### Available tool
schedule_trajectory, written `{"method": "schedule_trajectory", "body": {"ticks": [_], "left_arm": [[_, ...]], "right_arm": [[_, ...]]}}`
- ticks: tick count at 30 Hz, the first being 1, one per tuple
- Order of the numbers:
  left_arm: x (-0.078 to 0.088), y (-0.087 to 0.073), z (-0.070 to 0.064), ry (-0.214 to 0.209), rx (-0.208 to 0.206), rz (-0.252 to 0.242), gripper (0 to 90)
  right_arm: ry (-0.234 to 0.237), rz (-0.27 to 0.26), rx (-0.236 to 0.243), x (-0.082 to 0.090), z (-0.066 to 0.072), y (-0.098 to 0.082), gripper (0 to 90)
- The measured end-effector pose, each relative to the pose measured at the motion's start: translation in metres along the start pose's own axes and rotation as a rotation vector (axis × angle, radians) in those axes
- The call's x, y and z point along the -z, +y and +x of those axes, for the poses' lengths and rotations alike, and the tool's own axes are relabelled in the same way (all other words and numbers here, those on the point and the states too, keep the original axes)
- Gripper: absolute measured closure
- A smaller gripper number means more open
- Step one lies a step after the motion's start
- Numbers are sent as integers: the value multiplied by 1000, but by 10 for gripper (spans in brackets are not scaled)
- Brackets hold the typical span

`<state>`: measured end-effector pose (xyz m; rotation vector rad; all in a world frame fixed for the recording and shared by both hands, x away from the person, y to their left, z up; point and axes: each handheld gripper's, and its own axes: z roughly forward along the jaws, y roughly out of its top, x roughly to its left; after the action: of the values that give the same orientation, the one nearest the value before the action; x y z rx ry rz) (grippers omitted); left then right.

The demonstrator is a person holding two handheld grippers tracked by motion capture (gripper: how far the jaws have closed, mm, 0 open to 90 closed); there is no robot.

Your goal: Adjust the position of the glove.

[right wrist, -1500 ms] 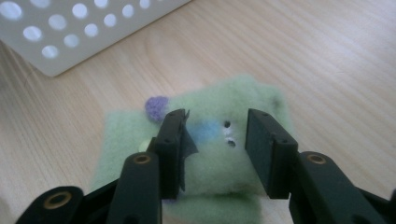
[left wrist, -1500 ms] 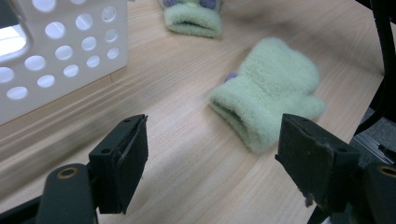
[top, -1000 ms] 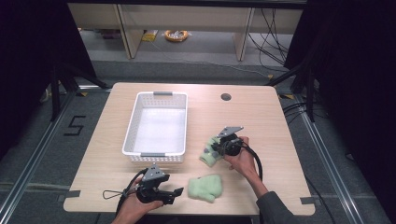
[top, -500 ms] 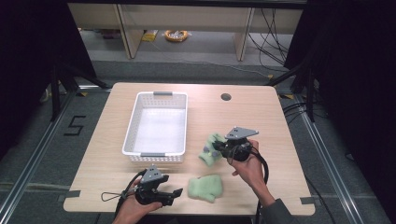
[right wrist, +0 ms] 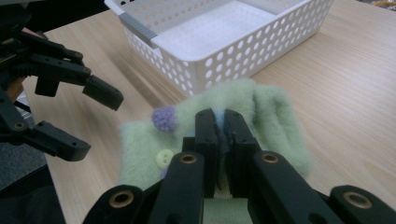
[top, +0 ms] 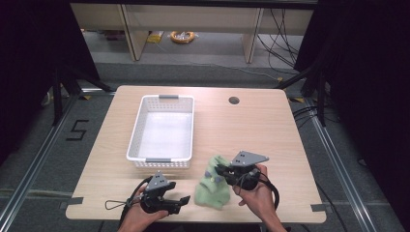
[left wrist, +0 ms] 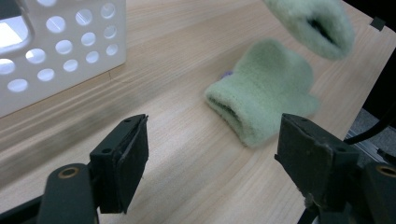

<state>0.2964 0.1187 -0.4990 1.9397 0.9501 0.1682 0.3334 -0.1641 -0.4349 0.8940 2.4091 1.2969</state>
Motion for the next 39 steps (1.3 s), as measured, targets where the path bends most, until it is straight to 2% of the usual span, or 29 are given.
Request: {"method": "schedule_trajectory", "body": {"ticks": [2, 3, 4, 5, 7, 9, 10, 11, 13, 15, 17, 18, 20, 21, 22, 23, 25, 27, 28, 30, 31, 32, 33, 34, 35, 36, 39], "left_arm": [[0, 1, -1, -9, -4, -6, 245], [1, 1, -1, -17, -8, 8, 246], [1, 1, -3, -12, -7, -3, 247], [1, 1, -3, -23, -11, -3, 253], [0, 2, -6, -35, -13, -24, 260], [1, 4, -9, -56, -24, -22, 281], [2, 5, -10, -60, -30, -23, 286], [2, 5, -11, -69, -36, -25, 289], [1, 6, -14, -82, -40, -29, 316], [1, 7, -16, -89, -46, -26, 342], [-1, 8, -19, -107, -55, -33, 359], [-1, 9, -20, -111, -67, -32, 379], [-2, 11, -22, -113, -86, -31, 409], [-2, 11, -24, -107, -85, -37, 451], [-4, 11, -25, -125, -78, -46, 479], [-4, 12, -23, -139, -111, -43, 544], [-4, 13, -22, -144, -113, -41, 630], [-4, 14, -19, -169, -106, -56, 750], [-3, 15, -17, -166, -115, -51, 780], [-3, 18, -15, -172, -116, -66, 852], [-4, 19, -13, -182, -112, -63, 877], [-5, 20, -12, -171, -109, -67, 890], [-6, 20, -11, -179, -107, -68, 892], [-6, 21, -10, -170, -110, -60, 892], [-8, 21, -8, -190, -97, -64, 892], [-8, 20, -7, -187, -85, -59, 883], [-7, 19, -8, -199, -56, -50, 786]], "right_arm": [[8, 0, 9, 1, 5, -1, 857], [1, 0, 5, 1, 8, -2, 856], [13, 11, -15, 2, 11, -3, 856], [14, -1, 2, 1, 12, -4, 856], [19, 3, 4, 1, 14, -6, 856], [33, 15, -15, 0, 17, -8, 855], [28, 14, -2, 0, 17, -8, 855], [15, 12, -14, 0, 18, -10, 855], [19, 21, -15, 0, 19, -11, 854], [20, 16, 5, -1, 19, -12, 853], [18, 19, -10, -1, 21, -13, 853], [25, 16, 2, -1, 21, -14, 853], [24, 20, -7, 0, 23, -14, 852], [27, 18, 2, -1, 24, -15, 852], [34, 18, -2, -1, 25, -15, 852], [43, 19, -5, -1, 26, -15, 852], [45, 19, -4, 0, 27, -15, 851], [41, 14, -2, 1, 27, -16, 850], [32, 18, -18, 2, 27, -16, 850], [28, 13, -19, 3, 27, -17, 850], [39, 20, -36, 3, 28, -18, 850], [43, 16, -35, 3, 28, -19, 850], [56, 14, -37, 2, 28, -20, 850], [46, 9, -50, 3, 29, -21, 851], [42, 19, -52, 3, 29, -21, 851], [42, 18, -57, 3, 30, -21, 852], [45, 9, -53, 3, 28, -22, 852]]}}
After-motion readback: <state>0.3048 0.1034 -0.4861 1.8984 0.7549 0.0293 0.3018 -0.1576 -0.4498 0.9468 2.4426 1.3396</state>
